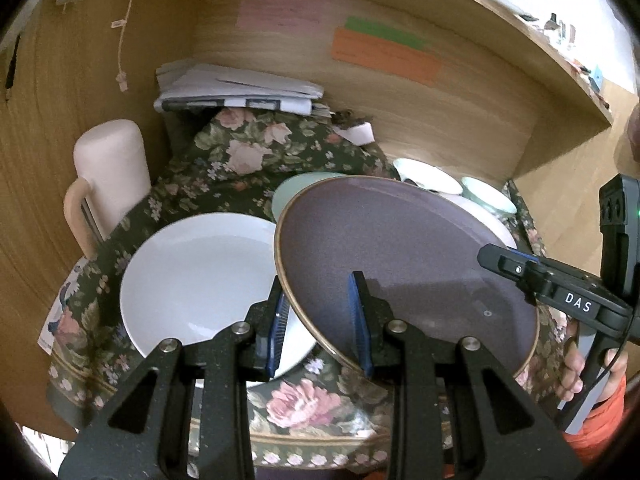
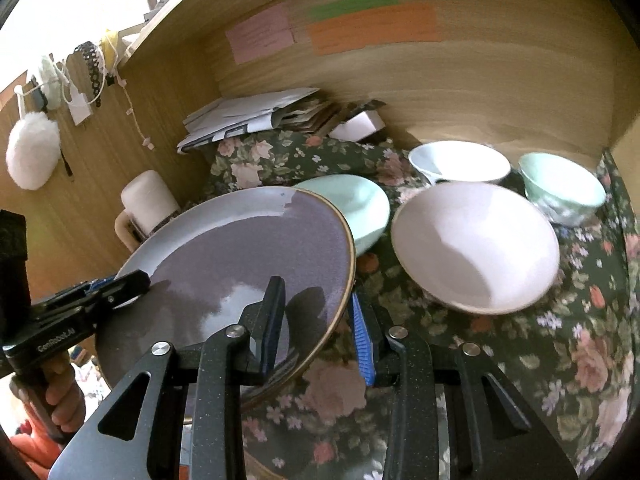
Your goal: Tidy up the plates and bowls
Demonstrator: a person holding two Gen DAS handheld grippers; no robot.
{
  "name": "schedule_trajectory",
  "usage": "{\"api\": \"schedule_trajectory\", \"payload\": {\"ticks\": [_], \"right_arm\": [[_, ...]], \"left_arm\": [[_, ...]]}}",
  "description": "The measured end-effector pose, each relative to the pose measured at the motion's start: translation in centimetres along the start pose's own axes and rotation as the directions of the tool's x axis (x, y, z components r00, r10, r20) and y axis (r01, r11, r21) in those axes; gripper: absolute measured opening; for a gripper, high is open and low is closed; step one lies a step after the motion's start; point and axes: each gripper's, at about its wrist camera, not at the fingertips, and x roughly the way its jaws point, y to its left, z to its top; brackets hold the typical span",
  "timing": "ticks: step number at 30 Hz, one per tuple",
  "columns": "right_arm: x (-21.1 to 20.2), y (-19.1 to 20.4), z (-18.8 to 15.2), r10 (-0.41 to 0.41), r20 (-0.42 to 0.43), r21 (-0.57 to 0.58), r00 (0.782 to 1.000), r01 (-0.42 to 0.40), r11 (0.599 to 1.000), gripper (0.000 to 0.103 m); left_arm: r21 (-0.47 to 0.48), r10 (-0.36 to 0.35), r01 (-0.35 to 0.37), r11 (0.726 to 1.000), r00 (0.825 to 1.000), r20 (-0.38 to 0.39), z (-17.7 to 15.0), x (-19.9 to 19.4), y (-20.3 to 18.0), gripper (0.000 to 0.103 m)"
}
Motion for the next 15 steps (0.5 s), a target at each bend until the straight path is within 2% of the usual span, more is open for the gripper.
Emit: {"api": "schedule_trajectory", "payload": {"ticks": [15], "right_arm": [[-1.4, -3.2, -3.4, -0.028, -0.045, 0.076, 0.999, 0.031, 0.997, 0.029]], "left_arm": [[0.034, -0.033, 0.035, 0.999, 0.997, -0.070, -2.5, 2.0, -2.8, 0.030]]}}
